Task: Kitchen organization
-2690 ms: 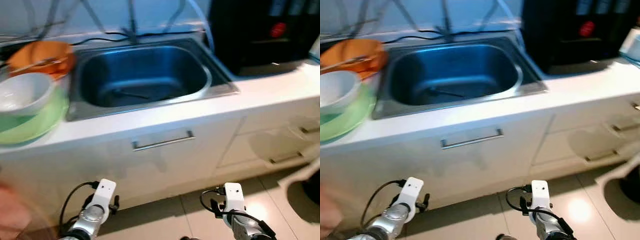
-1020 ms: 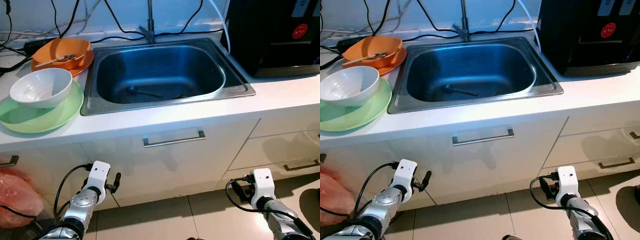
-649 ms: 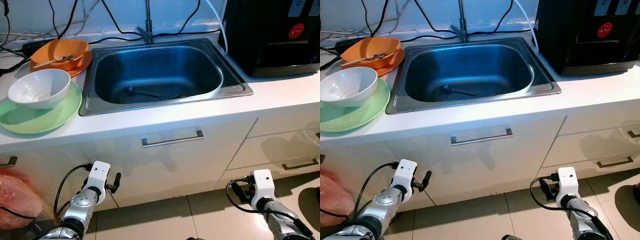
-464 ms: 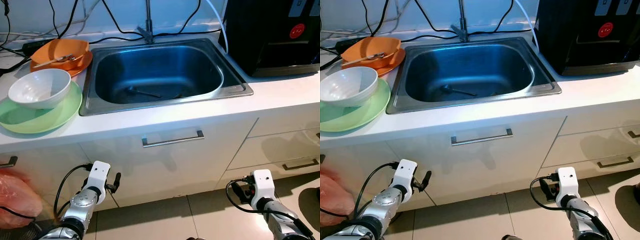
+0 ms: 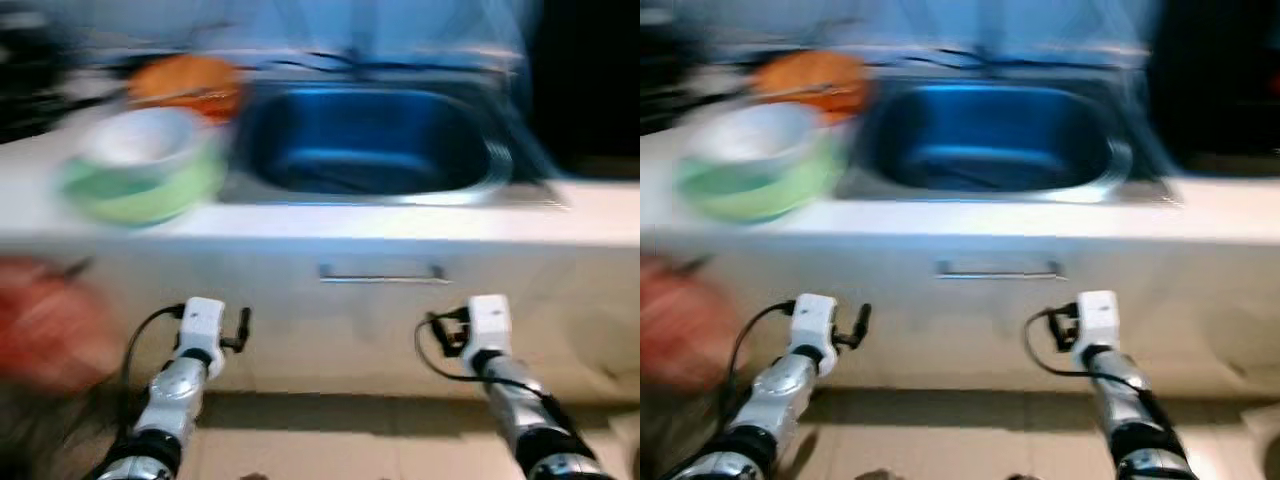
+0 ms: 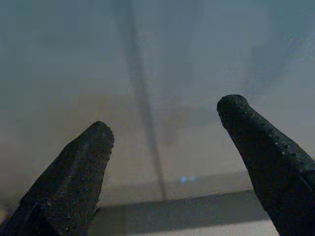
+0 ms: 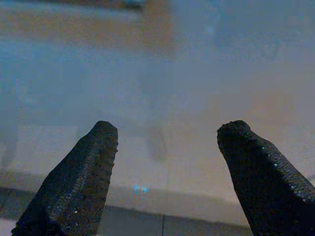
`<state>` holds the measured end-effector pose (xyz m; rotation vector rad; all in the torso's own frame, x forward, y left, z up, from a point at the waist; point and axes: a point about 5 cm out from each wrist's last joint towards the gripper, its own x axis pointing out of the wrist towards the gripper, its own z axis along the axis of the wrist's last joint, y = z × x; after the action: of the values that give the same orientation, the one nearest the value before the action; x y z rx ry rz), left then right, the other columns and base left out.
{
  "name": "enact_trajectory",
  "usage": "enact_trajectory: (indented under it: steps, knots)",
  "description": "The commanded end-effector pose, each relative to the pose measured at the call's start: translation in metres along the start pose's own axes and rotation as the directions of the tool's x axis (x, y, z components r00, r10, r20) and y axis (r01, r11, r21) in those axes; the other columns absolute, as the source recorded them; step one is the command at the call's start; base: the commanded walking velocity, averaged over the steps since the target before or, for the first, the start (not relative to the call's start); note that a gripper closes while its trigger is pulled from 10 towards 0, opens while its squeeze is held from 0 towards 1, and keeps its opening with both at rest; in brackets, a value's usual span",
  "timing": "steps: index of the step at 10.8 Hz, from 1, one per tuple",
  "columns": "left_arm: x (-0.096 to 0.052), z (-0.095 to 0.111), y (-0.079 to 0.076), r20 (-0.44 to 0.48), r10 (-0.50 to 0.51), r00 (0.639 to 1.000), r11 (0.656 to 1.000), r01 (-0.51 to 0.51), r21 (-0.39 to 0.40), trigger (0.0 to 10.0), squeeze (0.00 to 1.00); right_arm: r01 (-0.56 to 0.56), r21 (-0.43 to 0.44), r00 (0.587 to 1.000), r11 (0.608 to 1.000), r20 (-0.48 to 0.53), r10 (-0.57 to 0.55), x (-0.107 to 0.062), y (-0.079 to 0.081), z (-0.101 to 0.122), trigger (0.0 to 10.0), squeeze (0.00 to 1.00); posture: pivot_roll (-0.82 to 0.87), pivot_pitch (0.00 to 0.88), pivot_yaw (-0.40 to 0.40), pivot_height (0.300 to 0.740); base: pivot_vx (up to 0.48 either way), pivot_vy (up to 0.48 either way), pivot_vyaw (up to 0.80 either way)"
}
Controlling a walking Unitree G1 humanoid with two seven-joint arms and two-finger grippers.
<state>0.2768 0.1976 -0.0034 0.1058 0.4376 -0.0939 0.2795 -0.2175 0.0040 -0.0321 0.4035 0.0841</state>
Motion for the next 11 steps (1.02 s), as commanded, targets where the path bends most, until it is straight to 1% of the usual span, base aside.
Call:
enact_trajectory:
  steps: [1,2,3,4,5,6,7,8,11]
  knots:
    - [0.001,0.003,-0.004,-0.001,-0.026,1.0,1.0,0.026,0.011,10.0,0.0,-0.005,-0.001,1.0,1.0,-0.015,0.005,-0.002,0.003,-0.006,10.0,0.0,0.03,0.02,0.03,0.74,0.0,0.0,0.58]
    - [0.002,0.005,-0.003,-0.009,-0.043,0.999,0.999,0.043,0.03,10.0,0.0,-0.038,-0.034,0.999,0.999,-0.023,0.037,-0.003,0.008,-0.009,10.0,0.0,0.03,0.022,0.034,0.74,0.0,0.0,0.43]
    - [0.003,0.007,-0.004,-0.011,-0.071,0.997,0.996,0.072,0.056,10.0,0.0,-0.083,-0.084,0.996,0.993,-0.039,0.08,-0.005,0.011,-0.011,10.0,0.0,0.02,0.024,0.035,0.74,0.0,0.0,0.0]
    - [0.005,0.012,-0.002,-0.006,-0.07,0.998,0.996,0.07,0.054,10.0,0.0,-0.092,-0.074,0.995,0.993,-0.04,0.089,-0.006,0.008,-0.011,10.0,0.0,0.02,0.022,0.035,0.74,0.0,0.0,0.0]
    - [0.007,0.016,0.0,-0.001,-0.052,0.999,0.998,0.052,0.033,10.0,0.0,-0.065,-0.053,0.997,0.996,-0.034,0.064,-0.005,0.004,-0.009,10.0,0.0,0.01,0.021,0.034,0.74,0.0,0.0,-0.75]
    - [0.008,0.02,-0.002,0.013,-0.052,0.999,0.999,0.052,0.008,10.0,0.0,-0.047,-0.031,0.999,0.998,-0.022,0.047,-0.004,0.004,-0.006,10.0,0.0,0.01,0.024,0.037,0.74,0.0,0.0,-0.75]
    - [0.009,0.023,-0.005,0.033,-0.068,0.997,0.998,0.068,-0.001,10.0,0.0,-0.048,-0.027,0.999,0.999,-0.012,0.047,-0.004,0.006,-0.005,10.0,0.0,0.01,0.026,0.043,0.74,0.0,0.0,-0.75]
    - [0.009,0.023,-0.006,0.035,-0.072,0.997,0.997,0.072,-0.015,10.0,0.0,-0.049,-0.025,0.999,0.998,-0.011,0.049,-0.004,0.008,-0.006,10.0,0.0,0.01,0.025,0.044,0.74,0.0,0.0,-0.75]
    - [0.011,0.023,-0.005,0.014,-0.065,0.998,0.997,0.066,-0.033,10.0,0.0,-0.056,-0.017,0.998,0.998,-0.015,0.056,-0.003,0.012,-0.007,10.0,0.0,0.01,0.021,0.042,0.74,0.0,0.0,-0.76]
